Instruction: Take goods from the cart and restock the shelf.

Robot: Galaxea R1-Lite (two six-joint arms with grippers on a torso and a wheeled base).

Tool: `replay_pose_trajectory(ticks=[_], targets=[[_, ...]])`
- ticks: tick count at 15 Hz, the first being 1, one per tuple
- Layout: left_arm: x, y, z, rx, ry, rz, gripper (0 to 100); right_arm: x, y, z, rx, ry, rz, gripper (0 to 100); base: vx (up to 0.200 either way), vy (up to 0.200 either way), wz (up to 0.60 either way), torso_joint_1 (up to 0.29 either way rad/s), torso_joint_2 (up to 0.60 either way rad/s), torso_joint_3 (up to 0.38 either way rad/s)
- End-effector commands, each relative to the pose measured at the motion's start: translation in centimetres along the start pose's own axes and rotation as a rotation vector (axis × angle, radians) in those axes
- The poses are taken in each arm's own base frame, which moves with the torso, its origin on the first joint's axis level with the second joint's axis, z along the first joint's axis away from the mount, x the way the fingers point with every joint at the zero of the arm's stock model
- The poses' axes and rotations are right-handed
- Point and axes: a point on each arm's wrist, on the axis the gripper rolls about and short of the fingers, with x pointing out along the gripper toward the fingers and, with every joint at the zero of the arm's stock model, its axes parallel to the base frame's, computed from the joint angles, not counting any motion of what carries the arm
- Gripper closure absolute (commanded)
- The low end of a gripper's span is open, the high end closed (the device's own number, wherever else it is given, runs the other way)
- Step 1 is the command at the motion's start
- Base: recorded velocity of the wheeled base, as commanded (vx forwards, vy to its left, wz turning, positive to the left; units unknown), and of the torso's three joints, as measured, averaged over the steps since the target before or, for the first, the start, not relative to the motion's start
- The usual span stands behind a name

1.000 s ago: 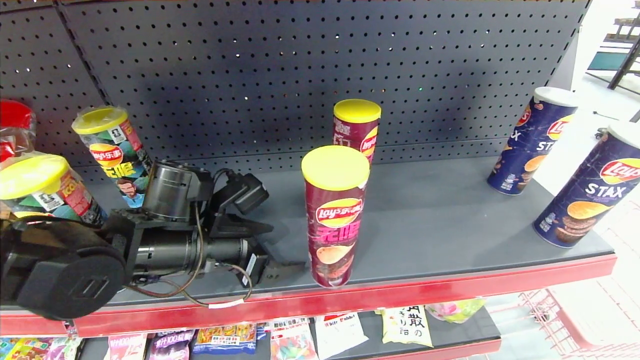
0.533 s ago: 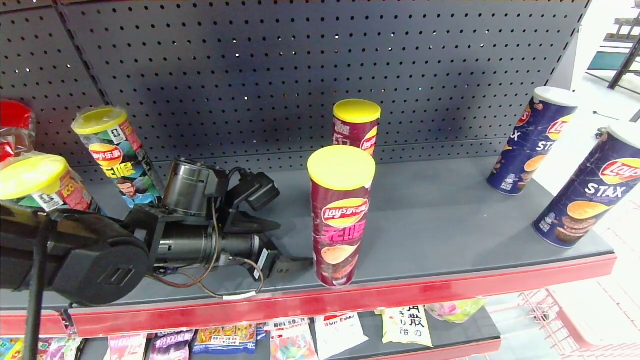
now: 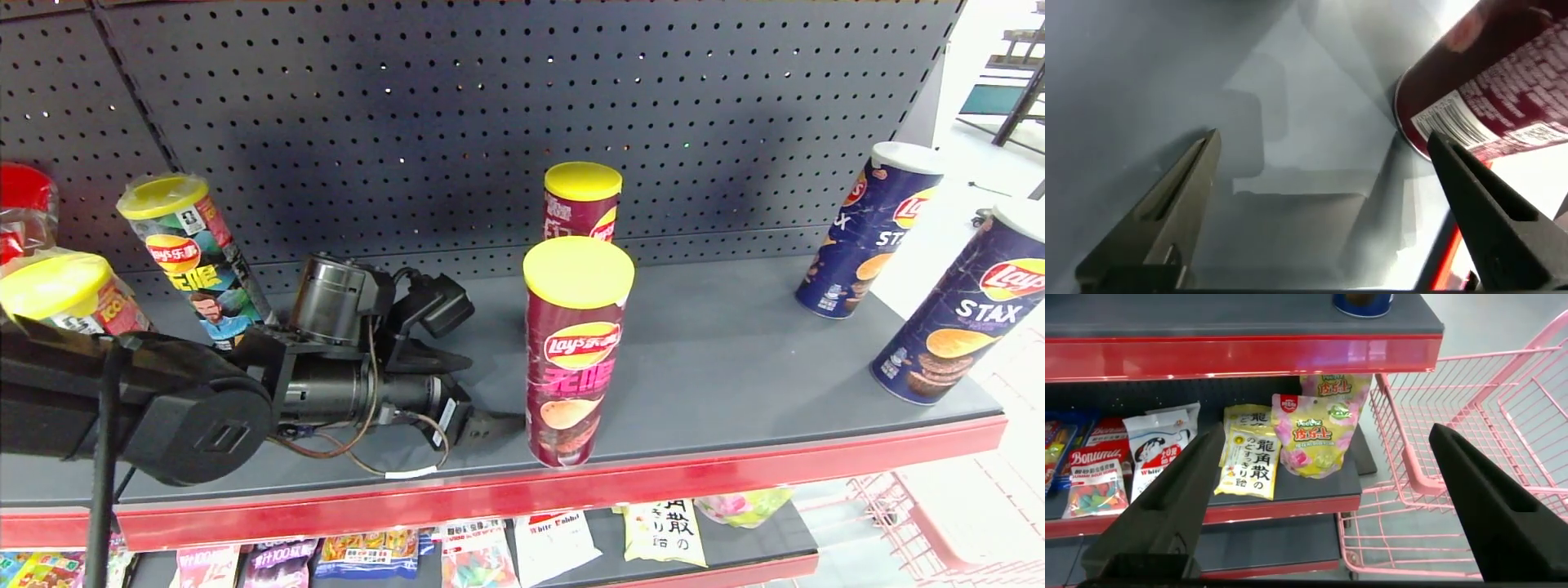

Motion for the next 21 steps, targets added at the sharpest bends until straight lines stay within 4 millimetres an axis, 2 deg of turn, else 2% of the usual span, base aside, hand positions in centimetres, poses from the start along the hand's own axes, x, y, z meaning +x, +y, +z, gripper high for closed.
replay_pose_trajectory(ticks=[1,14,17,21], targets=[[0.2,0.0,0.1,0.002,-0.002,0.0,0,0.0,0.0,0.0,0.0,0.001,0.0,0,0.0,0.0,0.0,0.0,0.0,0.0],[1.4,0.3,0.7,0.006,-0.009,-0.004,0,0.0,0.0,0.0,0.0,-0.002,-0.002,0,0.0,0.0,0.0,0.0,0.0,0.0],[0.8,0.1,-0.4,-0.006,0.02,-0.004,0,0.0,0.0,0.0,0.0,-0.001,-0.002,0,0.0,0.0,0.0,0.0,0.0,0.0],[0.2,0.0,-0.3,-0.003,0.01,-0.007,0,0.0,0.0,0.0,-0.002,0.002,0.0,0,0.0,0.0,0.0,0.0,0.0,0.0]])
